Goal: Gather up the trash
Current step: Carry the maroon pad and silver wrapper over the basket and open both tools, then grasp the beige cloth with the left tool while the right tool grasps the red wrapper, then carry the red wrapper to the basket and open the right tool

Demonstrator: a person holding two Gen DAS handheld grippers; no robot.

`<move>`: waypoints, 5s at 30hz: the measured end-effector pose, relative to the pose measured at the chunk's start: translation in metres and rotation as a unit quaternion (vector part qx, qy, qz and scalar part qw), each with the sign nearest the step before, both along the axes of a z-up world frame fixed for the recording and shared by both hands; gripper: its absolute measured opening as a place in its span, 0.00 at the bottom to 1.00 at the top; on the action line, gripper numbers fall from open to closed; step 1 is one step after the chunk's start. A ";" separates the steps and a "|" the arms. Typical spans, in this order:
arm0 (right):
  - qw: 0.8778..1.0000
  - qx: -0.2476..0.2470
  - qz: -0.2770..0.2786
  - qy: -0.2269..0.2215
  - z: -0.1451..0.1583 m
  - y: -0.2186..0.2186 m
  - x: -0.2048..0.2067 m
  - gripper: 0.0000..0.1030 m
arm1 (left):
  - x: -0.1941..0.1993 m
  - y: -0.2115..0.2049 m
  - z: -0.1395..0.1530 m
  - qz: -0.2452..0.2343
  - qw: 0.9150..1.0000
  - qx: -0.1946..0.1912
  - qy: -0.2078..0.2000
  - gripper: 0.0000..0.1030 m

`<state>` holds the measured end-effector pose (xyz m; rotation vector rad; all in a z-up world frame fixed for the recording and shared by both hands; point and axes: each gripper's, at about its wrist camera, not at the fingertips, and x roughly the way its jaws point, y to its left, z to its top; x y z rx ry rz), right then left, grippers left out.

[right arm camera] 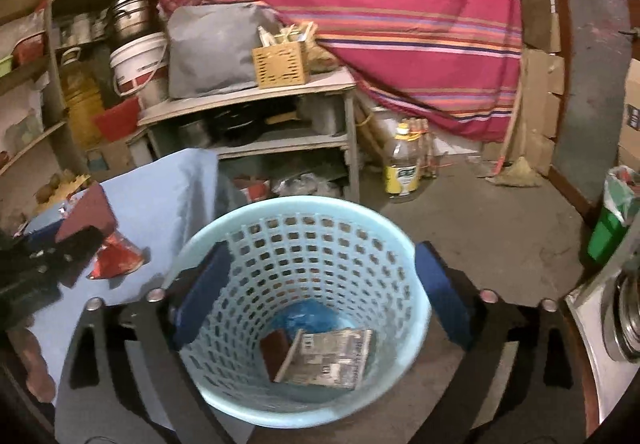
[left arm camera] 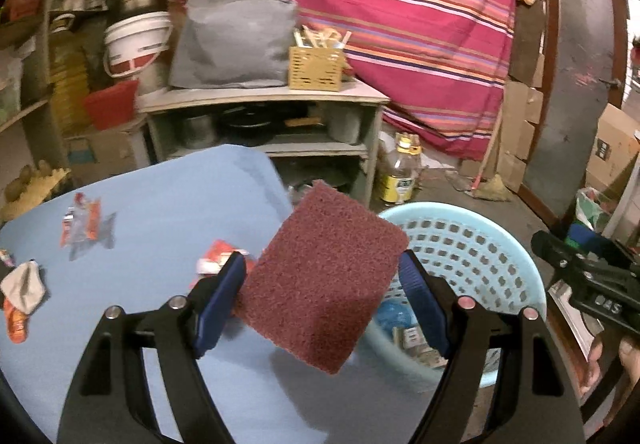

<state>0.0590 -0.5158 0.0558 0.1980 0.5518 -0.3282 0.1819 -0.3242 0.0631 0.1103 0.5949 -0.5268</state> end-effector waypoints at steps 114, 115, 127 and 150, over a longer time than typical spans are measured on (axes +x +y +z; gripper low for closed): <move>0.975 0.032 0.197 0.096 -0.030 0.217 0.140 0.41 | 0.069 0.302 -0.036 0.177 0.982 0.053 0.036 0.15; 0.976 0.032 0.196 0.093 -0.028 0.214 0.137 0.41 | 0.065 0.298 -0.034 0.177 0.982 0.050 0.036 0.15; 0.988 0.046 0.142 0.033 -0.001 0.136 0.089 0.41 | 0.025 0.223 -0.005 0.150 0.988 0.020 0.007 0.15; 0.997 0.057 0.058 0.021 -0.007 0.017 0.049 0.70 | 0.009 0.056 -0.001 0.022 1.000 -0.001 0.009 0.15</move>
